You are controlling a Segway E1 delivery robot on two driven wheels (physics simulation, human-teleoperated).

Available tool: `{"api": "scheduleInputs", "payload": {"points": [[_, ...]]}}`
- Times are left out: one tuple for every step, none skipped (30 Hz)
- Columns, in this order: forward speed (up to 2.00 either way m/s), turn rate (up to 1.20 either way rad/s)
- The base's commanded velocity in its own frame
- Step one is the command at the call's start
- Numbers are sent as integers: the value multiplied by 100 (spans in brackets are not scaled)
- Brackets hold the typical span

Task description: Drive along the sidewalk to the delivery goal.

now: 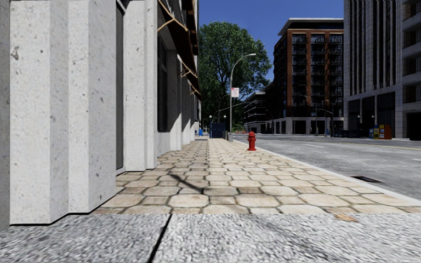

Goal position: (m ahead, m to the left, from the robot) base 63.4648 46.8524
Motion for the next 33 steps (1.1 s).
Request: {"api": "scheduleInputs", "payload": {"points": [[200, 0], [200, 0], [200, 0], [200, 0], [200, 0], [200, 0], [200, 0], [200, 0], [200, 0], [200, 0], [200, 0], [200, 0], [200, 0], [200, 0], [200, 0], [200, 0], [200, 0], [200, 0], [200, 0], [200, 0], [200, 0], [200, 0], [200, 0], [200, 0], [200, 0], [200, 0], [200, 0], [200, 0], [200, 0], [200, 0], [200, 0], [200, 0], [200, 0]]}}
